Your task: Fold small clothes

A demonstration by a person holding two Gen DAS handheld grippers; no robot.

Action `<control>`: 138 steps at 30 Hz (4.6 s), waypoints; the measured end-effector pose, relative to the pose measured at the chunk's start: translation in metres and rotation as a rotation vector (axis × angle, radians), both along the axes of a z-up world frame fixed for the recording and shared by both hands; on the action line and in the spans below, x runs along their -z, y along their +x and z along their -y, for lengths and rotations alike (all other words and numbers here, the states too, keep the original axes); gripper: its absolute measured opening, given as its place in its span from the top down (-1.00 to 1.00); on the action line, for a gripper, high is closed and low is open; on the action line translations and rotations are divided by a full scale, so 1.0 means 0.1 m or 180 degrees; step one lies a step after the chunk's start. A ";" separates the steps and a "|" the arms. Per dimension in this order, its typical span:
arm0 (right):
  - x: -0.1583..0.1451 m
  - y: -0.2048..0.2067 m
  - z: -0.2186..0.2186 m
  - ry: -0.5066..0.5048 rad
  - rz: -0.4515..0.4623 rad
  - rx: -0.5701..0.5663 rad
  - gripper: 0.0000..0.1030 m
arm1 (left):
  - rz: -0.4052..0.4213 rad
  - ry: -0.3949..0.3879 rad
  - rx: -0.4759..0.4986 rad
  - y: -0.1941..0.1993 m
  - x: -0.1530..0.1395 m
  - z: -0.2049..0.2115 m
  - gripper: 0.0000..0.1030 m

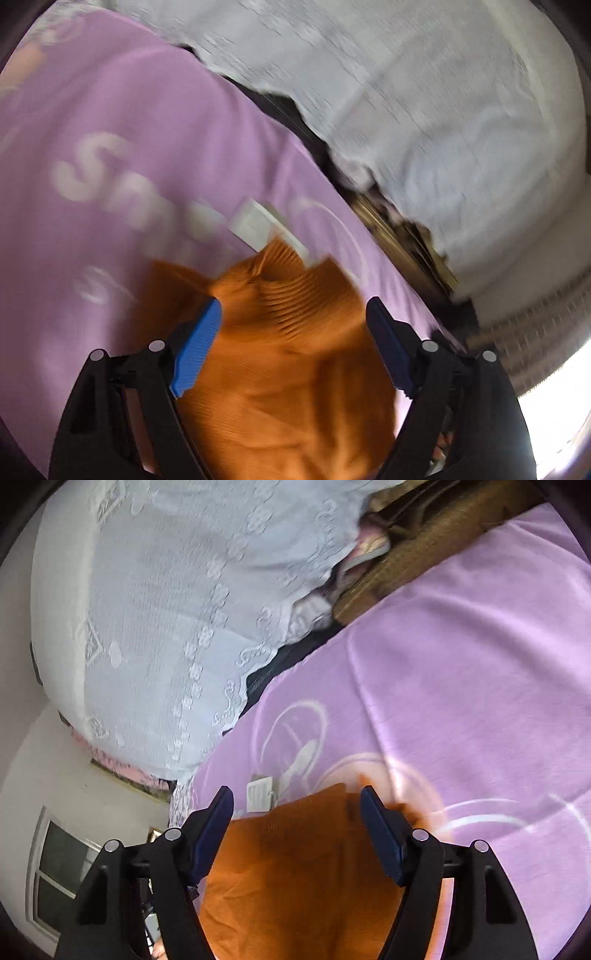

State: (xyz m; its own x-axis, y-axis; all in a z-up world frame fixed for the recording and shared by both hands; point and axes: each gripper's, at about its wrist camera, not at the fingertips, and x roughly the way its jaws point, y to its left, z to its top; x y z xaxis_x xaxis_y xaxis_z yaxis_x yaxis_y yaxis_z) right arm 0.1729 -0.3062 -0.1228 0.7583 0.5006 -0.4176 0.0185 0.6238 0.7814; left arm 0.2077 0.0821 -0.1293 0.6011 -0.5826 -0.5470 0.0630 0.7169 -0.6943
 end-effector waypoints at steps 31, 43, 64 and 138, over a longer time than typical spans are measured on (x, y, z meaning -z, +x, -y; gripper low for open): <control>0.05 -0.88 -0.39 -0.0820 -0.0178 -0.0183 0.26 | -0.0265 0.1008 0.0018 -0.78 0.23 -0.16 -0.64; 0.18 -0.94 -0.30 -0.0660 -0.0193 -0.0241 0.26 | -0.0114 0.0789 0.0472 -0.69 0.21 -0.08 -0.33; 0.26 -0.93 -0.29 -0.0567 -0.0122 -0.0365 0.12 | -0.0487 0.0723 0.0734 -0.79 0.46 -0.15 0.51; 0.19 -0.91 -0.21 -0.1027 -0.0330 0.0337 -0.72 | 0.0308 0.2385 -0.0231 -0.82 0.05 0.97 -0.92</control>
